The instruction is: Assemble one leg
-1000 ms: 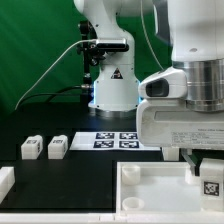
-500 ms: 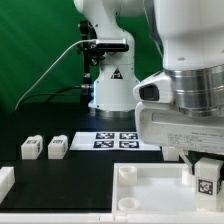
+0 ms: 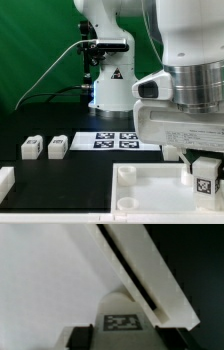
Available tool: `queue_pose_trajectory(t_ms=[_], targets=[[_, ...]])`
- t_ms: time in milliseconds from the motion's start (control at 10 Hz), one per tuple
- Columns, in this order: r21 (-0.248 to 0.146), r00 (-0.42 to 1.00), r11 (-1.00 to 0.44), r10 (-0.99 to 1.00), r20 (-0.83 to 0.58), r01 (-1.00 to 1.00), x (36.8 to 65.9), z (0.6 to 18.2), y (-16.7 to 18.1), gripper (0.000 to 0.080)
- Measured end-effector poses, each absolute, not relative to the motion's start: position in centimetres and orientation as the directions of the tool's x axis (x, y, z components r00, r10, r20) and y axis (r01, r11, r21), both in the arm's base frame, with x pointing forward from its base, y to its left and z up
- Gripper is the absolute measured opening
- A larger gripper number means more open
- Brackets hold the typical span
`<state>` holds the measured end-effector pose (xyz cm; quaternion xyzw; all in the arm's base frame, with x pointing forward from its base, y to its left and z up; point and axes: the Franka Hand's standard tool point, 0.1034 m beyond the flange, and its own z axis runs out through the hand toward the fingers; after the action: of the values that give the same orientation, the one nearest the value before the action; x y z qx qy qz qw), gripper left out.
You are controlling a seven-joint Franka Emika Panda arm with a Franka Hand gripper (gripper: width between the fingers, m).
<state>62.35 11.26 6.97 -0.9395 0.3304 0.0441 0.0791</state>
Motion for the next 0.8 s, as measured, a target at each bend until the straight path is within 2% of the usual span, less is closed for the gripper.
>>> queue_pose_trajectory(t_ms=[200, 400, 500, 600, 800], targets=[[-0.123, 0.68, -0.669, -0.715, -0.161, -0.733, 62.45, 6.95, 11.87, 0.0294], [-0.123, 0.687, -0.676, -0.709, -0.16, -0.726, 62.4, 6.89, 11.84, 0.0304], [-0.123, 0.687, -0.676, -0.709, -0.16, -0.726, 62.4, 6.87, 11.83, 0.0484], [-0.123, 0.687, -0.676, -0.709, -0.16, -0.726, 62.39, 6.85, 11.83, 0.0612], [-0.122, 0.687, -0.676, -0.709, -0.16, -0.726, 62.38, 6.82, 11.82, 0.0638]])
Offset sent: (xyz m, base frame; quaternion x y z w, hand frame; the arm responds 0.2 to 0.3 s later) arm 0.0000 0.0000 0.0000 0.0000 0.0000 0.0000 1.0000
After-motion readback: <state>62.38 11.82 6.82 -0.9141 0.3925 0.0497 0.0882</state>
